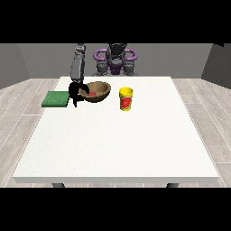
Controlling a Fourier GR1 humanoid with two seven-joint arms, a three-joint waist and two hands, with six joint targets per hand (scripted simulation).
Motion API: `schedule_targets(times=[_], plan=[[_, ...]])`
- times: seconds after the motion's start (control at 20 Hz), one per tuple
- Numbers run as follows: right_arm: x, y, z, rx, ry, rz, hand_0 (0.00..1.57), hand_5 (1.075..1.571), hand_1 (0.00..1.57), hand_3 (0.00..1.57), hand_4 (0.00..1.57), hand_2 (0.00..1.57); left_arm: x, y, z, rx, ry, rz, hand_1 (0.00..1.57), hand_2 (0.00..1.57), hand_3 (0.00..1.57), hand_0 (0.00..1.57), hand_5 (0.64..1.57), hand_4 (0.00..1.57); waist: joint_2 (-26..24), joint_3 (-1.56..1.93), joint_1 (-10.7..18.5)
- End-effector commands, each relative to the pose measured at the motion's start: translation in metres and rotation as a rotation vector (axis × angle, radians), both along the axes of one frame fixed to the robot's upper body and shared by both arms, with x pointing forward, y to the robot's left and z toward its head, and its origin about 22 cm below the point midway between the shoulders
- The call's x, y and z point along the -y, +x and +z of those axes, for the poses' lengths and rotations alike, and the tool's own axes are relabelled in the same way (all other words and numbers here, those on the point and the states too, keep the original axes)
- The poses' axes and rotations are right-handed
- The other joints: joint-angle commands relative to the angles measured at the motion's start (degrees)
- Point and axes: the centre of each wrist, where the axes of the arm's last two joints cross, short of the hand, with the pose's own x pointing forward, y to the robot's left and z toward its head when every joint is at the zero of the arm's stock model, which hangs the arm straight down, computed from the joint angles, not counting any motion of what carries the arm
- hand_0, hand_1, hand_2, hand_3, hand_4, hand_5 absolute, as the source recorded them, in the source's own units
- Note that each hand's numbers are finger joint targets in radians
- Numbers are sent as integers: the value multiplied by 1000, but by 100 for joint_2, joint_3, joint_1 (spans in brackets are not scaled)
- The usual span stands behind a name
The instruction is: Pick the cup and pour the ball into the bowl, then pick the bowl and place it on the pad
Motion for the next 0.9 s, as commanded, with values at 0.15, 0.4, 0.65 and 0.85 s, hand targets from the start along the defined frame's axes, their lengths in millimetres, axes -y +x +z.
schedule_targets(times=[0.15,0.4,0.65,0.85], plan=[[7,-4,-6,-237,-11,-18,1571,1491,1571,1571,1074,1571,-8,0,5,-13,-15,33,0,0,0,0,1570,641,135,218,-69],[10,33,50,-252,-100,7,1571,1527,1571,1571,1061,1571,-48,-9,-12,-35,-14,93,0,0,0,0,1569,721,-56,206,-364],[20,42,70,-399,-35,43,1571,1534,1571,1571,1034,1571,-70,-19,-44,-164,-51,154,0,0,0,0,1569,723,-846,220,-730],[42,49,104,-369,-178,52,1571,1553,1571,1571,989,1571,-94,-33,-51,-148,-53,197,0,0,0,0,1567,710,-676,219,-967]])
